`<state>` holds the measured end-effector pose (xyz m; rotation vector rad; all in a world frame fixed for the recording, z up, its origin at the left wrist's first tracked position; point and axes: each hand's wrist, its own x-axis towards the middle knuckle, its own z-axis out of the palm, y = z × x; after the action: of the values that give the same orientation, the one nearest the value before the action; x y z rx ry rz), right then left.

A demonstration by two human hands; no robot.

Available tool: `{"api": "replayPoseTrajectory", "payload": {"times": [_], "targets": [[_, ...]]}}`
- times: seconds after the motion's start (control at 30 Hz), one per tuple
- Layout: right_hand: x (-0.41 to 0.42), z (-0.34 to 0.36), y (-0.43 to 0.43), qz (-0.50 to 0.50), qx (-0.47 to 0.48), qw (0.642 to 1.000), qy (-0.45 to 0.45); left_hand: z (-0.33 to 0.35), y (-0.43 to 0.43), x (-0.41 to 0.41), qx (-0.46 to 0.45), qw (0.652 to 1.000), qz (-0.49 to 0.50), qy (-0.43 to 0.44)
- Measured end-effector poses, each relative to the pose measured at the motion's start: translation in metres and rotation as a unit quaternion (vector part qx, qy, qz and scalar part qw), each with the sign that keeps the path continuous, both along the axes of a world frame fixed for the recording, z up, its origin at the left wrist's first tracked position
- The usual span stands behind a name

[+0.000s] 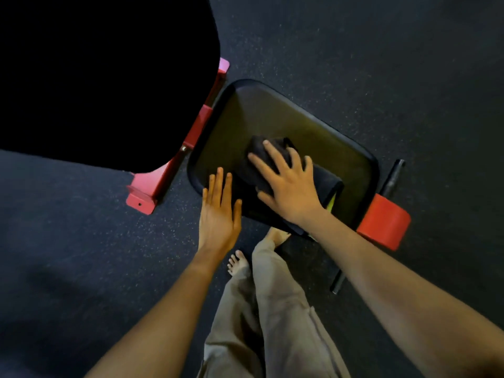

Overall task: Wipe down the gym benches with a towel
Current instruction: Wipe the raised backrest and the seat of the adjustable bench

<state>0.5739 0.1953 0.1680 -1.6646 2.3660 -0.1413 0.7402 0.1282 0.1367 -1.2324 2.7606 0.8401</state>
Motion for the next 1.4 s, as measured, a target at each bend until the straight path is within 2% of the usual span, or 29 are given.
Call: {"api": "replayPoseTrajectory", "payload": {"times": [0.1,0.17,0.23,0.33,0.4,0.47,0.53,0.6,0.63,0.7,0.77,0.8,0.9,0.97,1.0,1.07,1.13,1.2,1.27,1.33,1.4], "targets": [[-0.004,-0.008,0.050,0.159,-0.019,0.987,0.012,0.000,0.013,0.017,0.012,1.000,0.013,0.007],[-0.020,-0.007,0.076,0.200,-0.011,0.979,0.037,0.000,0.020,0.023,0.018,0.999,0.024,0.014],[-0.035,-0.003,0.076,0.117,-0.002,0.992,0.046,0.000,0.025,0.022,0.028,0.998,0.050,0.025],[-0.030,0.001,0.024,-0.100,0.006,0.995,0.014,-0.002,0.032,0.016,0.054,0.991,0.109,0.062],[-0.015,0.001,-0.018,-0.137,0.036,0.990,-0.006,-0.003,0.039,0.008,0.088,0.980,0.152,0.097],[0.003,-0.001,-0.043,-0.043,0.021,0.999,0.005,0.000,0.048,0.000,0.128,0.955,0.220,0.155],[0.011,-0.005,-0.039,0.087,-0.011,0.996,0.012,0.006,0.056,-0.010,0.153,0.914,0.311,0.210],[0.003,-0.009,-0.013,0.222,-0.018,0.975,0.008,0.010,0.062,-0.019,0.190,0.846,0.438,0.237],[-0.007,-0.010,0.004,0.287,-0.018,0.958,0.008,0.011,0.065,-0.022,0.237,0.798,0.498,0.243],[-0.032,-0.008,0.030,0.397,-0.016,0.918,0.009,0.008,0.069,-0.028,0.357,0.677,0.579,0.281],[-0.054,-0.005,0.035,0.408,-0.021,0.913,0.013,0.006,0.069,-0.033,0.431,0.587,0.604,0.322],[-0.058,-0.005,0.031,0.372,-0.023,0.928,0.016,0.008,0.067,-0.037,0.449,0.553,0.613,0.342],[-0.044,-0.006,-0.007,0.210,-0.011,0.977,0.019,0.019,0.060,-0.045,0.463,0.466,0.642,0.395],[-0.020,-0.006,-0.034,0.132,-0.004,0.991,0.021,0.022,0.060,-0.048,0.462,0.424,0.654,0.423],[-0.008,-0.007,-0.049,0.130,-0.005,0.991,0.019,0.021,0.060,-0.048,0.458,0.403,0.661,0.437],[0.009,-0.008,-0.070,0.191,-0.020,0.981,0.021,0.020,0.060,-0.050,0.457,0.362,0.672,0.456],[0.017,-0.010,-0.077,0.321,-0.021,0.946,0.023,0.020,0.059,-0.050,0.456,0.295,0.695,0.472],[0.013,-0.012,-0.067,0.452,-0.011,0.892,0.018,0.021,0.055,-0.046,0.457,0.207,0.709,0.495],[-0.002,-0.012,-0.041,0.539,-0.011,0.842,0.023,0.023,0.055,-0.041,0.467,0.116,0.704,0.522],[-0.017,-0.011,-0.013,0.545,-0.019,0.838,0.011,0.022,0.059,-0.038,0.482,0.054,0.697,0.528],[-0.025,-0.009,0.001,0.529,-0.027,0.848,0.005,0.020,0.064,-0.039,0.485,0.039,0.699,0.524]]}}
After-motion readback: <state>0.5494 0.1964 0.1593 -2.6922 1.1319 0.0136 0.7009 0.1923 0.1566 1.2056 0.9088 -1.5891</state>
